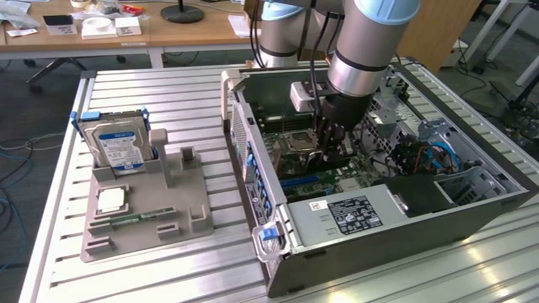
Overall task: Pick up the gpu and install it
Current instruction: 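Insert the gpu into the slot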
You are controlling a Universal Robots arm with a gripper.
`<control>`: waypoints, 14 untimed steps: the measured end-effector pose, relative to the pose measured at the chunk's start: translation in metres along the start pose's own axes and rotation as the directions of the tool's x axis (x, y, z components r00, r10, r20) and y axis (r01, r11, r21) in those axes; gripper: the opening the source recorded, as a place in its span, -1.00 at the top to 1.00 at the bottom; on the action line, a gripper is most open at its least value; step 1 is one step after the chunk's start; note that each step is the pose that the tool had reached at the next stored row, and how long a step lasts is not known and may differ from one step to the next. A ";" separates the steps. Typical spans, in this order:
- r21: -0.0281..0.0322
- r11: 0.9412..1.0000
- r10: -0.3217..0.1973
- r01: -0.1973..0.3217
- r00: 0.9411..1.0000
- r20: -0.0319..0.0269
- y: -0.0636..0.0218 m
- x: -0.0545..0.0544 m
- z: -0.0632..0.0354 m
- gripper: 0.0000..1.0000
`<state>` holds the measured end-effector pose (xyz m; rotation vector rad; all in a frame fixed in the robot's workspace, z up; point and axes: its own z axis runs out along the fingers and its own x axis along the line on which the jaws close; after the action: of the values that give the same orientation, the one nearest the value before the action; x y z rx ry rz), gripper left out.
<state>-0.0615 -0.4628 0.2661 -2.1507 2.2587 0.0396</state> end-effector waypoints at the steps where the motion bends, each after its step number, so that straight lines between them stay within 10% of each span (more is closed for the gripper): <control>1: 0.000 1.000 0.001 -0.001 1.000 0.000 0.0002 0.000 0.0007 0.46; 14: 0.000 1.000 0.004 -0.004 1.000 0.000 0.0067 0.001 0.0066 0.46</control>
<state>-0.0683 -0.4633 0.2595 -2.1461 2.2633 0.0392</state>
